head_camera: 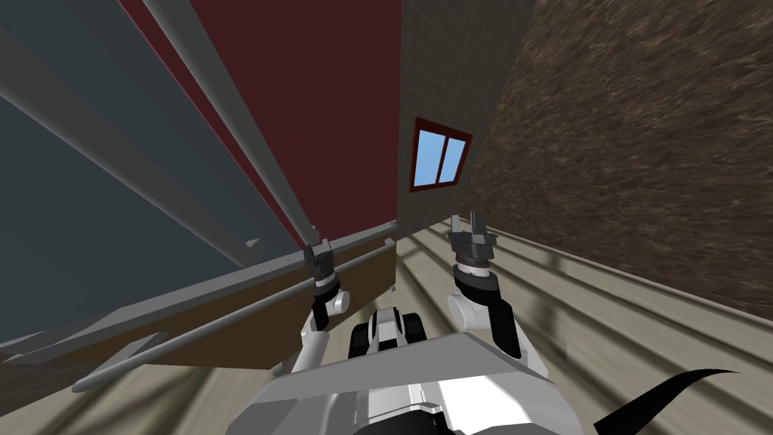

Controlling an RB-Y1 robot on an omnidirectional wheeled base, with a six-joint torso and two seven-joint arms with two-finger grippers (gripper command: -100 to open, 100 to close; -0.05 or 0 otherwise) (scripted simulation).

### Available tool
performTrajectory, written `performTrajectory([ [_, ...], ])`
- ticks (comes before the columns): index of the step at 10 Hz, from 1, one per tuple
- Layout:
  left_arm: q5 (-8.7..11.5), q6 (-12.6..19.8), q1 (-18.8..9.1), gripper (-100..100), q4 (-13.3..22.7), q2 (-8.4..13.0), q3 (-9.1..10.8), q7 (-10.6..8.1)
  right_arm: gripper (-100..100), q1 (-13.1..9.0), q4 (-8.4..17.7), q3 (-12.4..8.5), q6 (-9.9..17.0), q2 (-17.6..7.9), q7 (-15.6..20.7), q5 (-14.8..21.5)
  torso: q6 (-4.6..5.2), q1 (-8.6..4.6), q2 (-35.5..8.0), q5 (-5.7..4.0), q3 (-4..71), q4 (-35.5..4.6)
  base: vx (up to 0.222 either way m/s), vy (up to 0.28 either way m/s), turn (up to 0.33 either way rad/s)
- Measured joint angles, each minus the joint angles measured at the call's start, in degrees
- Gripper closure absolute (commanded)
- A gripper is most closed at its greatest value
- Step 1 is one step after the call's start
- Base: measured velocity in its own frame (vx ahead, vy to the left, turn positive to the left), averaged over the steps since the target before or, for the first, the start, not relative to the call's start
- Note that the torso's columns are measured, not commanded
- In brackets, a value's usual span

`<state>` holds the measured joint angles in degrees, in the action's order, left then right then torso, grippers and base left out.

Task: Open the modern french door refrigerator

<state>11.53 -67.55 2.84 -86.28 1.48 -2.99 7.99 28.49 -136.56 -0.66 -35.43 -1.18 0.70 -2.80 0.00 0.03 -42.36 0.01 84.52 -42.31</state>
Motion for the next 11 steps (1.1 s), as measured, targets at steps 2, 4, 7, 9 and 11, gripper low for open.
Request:
performTrajectory([
  [2,0.1,2.19,-1.59,-100,-0.65,-0.11,0.31,0.39,0,0.0,0.0,0.0,0.0,0.0,0.0,0.0,0.0,-0.02,0.08,-0.01,0.05,0.02,-0.016,0.011,0.022],
  [4,0.11,4.03,-2.5,-100,-1.65,-0.27,0.45,0.75,0,0.0,0.0,0.0,0.0,0.0,0.0,0.0,0.0,-0.06,0.1,-0.02,0.06,0.03,-0.005,0.002,0.005],
  [7,-0.02,1.83,-1.44,100,-0.3,-0.24,0.15,0.48,0,0.0,0.0,0.0,0.0,0.0,0.0,0.0,-0.01,-0.02,0.13,0.01,0.07,0.06,0.016,-0.011,-0.031],
  [9,-0.13,-0.78,0.23,100,0.63,0.0,-0.17,-0.04,0,0.0,0.0,0.0,0.0,0.0,0.0,0.0,-0.04,0.14,0.21,0.09,0.12,0.12,0.006,-0.012,-0.018],
  [11,0.04,-0.78,0.22,100,0.3,-0.42,0.35,0.97,0,0.0,0.0,0.01,0.0,0.02,0.0,0.0,-0.11,-0.3,-0.03,-0.06,0.0,-0.01,-0.071,-0.234,0.159],
])
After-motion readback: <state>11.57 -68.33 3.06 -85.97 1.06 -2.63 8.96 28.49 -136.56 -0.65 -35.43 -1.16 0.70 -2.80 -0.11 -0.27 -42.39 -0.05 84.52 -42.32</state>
